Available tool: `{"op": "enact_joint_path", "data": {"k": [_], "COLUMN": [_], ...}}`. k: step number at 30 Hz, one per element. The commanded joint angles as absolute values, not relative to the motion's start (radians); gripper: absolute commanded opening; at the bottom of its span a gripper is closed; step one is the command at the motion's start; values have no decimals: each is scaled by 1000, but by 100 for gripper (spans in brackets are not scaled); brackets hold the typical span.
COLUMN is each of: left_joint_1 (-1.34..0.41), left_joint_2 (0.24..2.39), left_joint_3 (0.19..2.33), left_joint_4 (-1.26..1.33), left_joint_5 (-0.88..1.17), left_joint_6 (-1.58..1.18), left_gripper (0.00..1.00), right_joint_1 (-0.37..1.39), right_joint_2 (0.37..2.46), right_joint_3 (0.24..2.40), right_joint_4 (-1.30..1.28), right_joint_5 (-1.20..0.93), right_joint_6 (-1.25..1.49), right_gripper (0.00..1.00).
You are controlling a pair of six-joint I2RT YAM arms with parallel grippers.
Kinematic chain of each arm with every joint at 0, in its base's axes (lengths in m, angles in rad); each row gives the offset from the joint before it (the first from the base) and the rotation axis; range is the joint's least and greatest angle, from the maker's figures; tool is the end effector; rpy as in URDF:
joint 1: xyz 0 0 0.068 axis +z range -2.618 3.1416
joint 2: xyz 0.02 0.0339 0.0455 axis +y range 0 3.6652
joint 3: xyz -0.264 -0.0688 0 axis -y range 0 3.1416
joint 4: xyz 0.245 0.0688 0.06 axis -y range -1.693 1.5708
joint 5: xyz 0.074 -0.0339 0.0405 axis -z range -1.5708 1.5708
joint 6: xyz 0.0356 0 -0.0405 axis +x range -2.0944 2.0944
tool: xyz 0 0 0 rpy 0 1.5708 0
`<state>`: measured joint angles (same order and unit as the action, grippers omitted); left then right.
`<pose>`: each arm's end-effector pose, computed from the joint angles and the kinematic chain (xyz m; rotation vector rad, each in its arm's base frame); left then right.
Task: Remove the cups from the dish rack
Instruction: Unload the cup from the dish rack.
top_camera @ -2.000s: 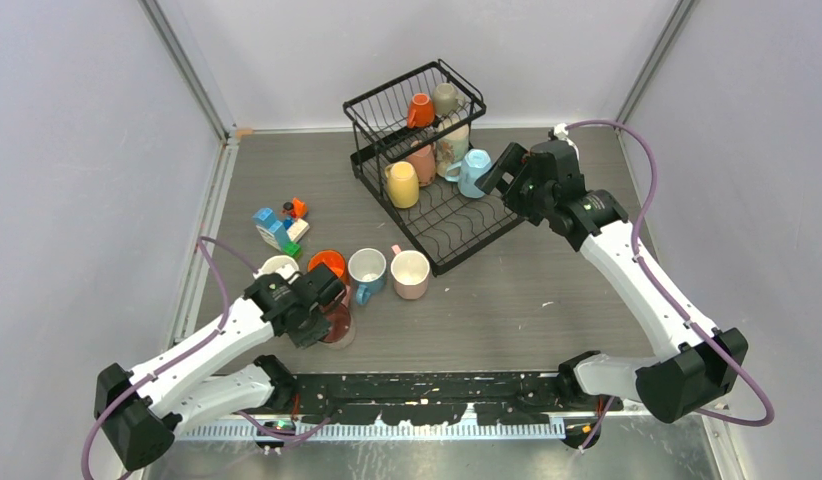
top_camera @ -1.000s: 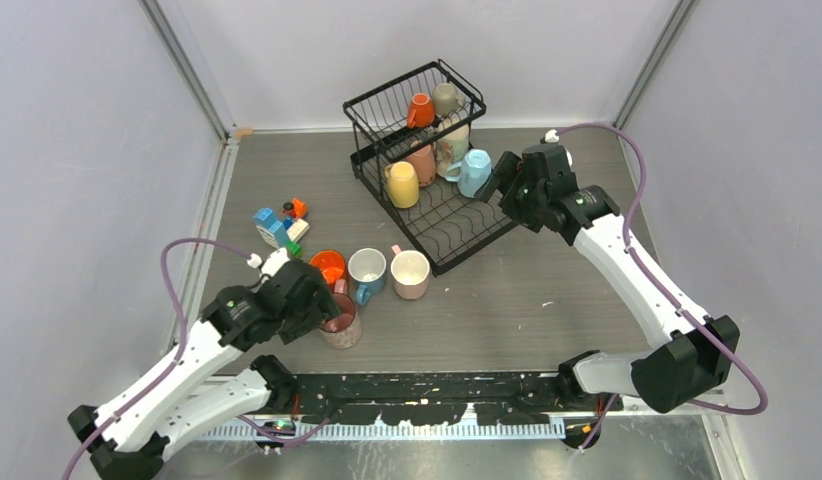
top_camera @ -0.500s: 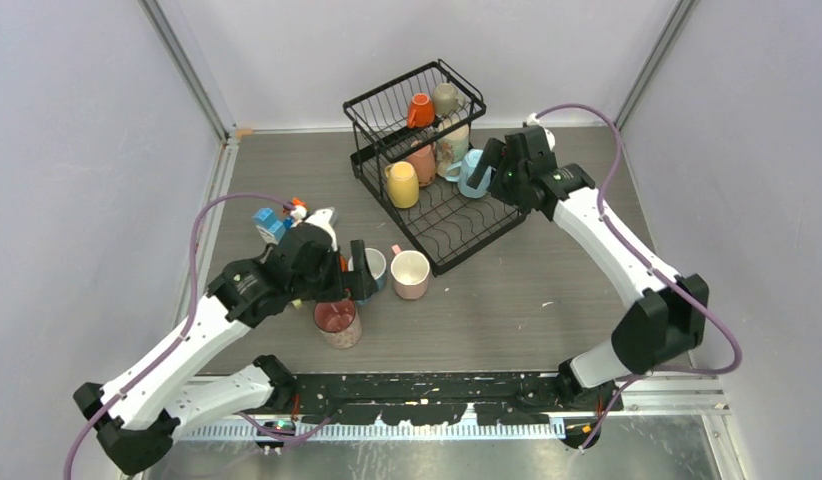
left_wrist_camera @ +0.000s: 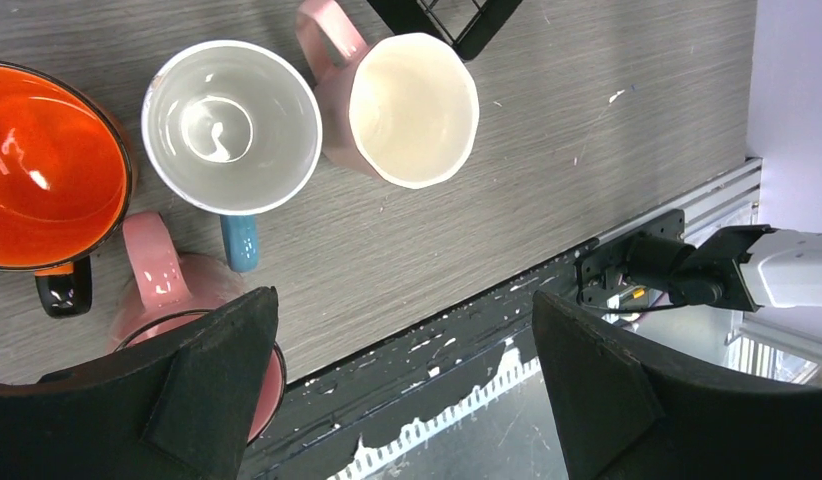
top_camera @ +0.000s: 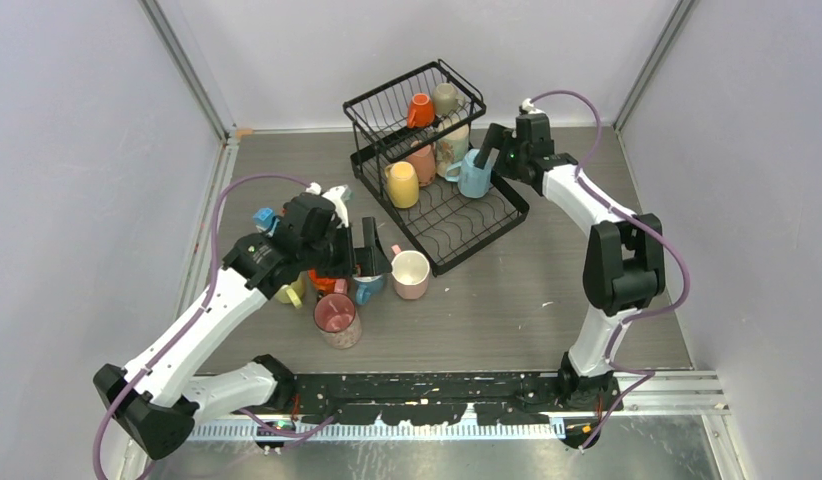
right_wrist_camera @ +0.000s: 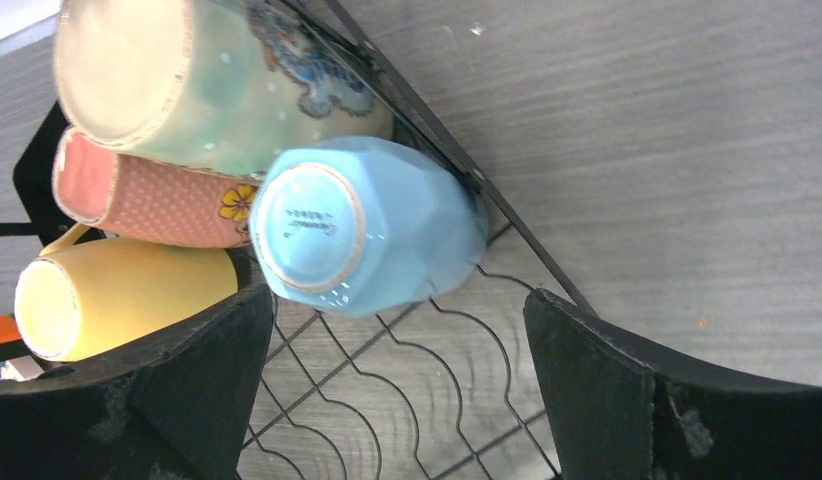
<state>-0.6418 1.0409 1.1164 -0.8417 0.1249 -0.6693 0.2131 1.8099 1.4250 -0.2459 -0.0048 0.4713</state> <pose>0.1616 -0.1263 0.3438 0.0317 2.4696 -0.7628 0.4111 0.0891 0.2690 0.2842 2.2105 0.3849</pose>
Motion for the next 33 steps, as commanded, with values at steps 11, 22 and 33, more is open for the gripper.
{"op": "enact_joint_path", "data": {"k": [11,22,33], "left_joint_1": [-605,-592,-591], "left_joint_2": [1092,1151,1186], "left_joint_3": [1169,1169,1166], "left_joint_4": [-793,-744,-722], "left_joint_5": [235,249,240], "left_joint_6": [-661,-711,-747], "left_gripper": [100,100,100], "right_joint_1": [222,222,247], "right_joint_2": [1907,1934,1970], "right_joint_3": [1543,1534,1514], "right_joint_4": [-111,-53,-4], "right_joint_5": [-86,-103,-120], "right_joint_6": [256,211,234], "right_gripper": [100,100,98]}}
